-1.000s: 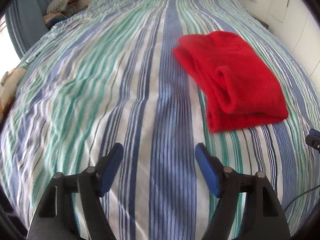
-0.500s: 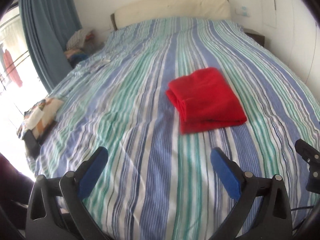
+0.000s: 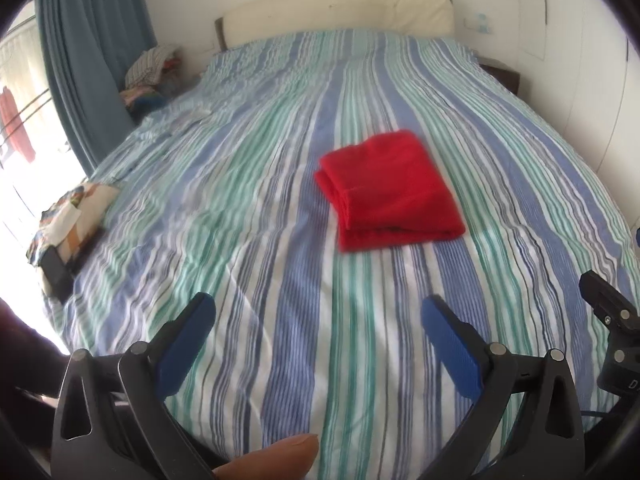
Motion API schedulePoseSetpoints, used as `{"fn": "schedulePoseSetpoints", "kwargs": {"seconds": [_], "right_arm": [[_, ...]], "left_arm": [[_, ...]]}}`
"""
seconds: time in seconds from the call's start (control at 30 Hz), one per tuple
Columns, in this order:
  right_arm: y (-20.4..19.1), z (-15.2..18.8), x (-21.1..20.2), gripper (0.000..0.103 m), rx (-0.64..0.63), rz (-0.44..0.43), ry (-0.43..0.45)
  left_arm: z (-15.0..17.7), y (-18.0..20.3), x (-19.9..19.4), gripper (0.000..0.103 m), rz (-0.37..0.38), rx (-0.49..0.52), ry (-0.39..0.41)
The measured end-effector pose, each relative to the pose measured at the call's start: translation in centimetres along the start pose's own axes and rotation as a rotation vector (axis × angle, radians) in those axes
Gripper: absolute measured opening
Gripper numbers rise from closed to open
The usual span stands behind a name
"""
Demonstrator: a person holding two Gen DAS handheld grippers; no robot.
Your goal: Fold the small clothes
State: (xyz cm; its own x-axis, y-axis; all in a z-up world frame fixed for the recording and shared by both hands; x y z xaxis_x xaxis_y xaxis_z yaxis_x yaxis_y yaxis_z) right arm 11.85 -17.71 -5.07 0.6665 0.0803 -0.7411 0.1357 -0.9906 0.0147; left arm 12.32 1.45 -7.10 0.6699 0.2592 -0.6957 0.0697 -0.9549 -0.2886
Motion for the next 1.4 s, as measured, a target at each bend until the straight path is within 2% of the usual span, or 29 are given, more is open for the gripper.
{"fn": "schedulePoseSetpoints", "kwargs": {"seconds": [0.3, 0.53, 0.77, 1.0, 1.17, 1.4], "right_arm": [[-0.4, -0.5, -0.7, 0.102, 0.014, -0.02, 0.004], [-0.6, -1.0, -2.0, 0.102, 0.07, -0.106, 0.015], [-0.7, -2.2, -3.3, 0.102, 0.069, -0.102, 0.036], [-1.7, -2.6, -2.6, 0.102, 0.054, -0.11, 0.013], [-2.4, -2.7, -2.5, 0.102, 0.044, -0.116, 0.005], [-2.1, -2.8, -2.6, 0.102, 0.04, -0.095, -0.007]], "left_arm": [[-0.3, 0.0, -0.9, 0.103, 0.017, -0.006, -0.004], [-1.0, 0.1, -2.7, 0.103, 0.044, -0.006, 0.019], [-1.3, -0.5, -3.2, 0.103, 0.001, -0.007, 0.015], [-1.3, -1.6, -2.9, 0.103, -0.021, -0.027, -0.006], [-1.0, -1.6, -2.3, 0.103, -0.009, -0.037, -0.04], [-1.3, -1.5, -2.6, 0.103, -0.014, -0.034, -0.03]]}}
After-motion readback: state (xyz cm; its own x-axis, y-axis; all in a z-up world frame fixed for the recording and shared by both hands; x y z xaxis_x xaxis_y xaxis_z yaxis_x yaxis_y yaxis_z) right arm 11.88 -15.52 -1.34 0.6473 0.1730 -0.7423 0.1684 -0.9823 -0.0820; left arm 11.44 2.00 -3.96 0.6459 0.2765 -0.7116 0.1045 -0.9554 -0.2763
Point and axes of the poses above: each gripper's, at about its wrist camera, not at the fingertips, and x roughly the way its jaws point, y to its right, z to its underside, the point moved 8 cm from there along x, roughly the way its jaws point, and after that the axes turned 13 degrees about -z, right-handed, at the moved point
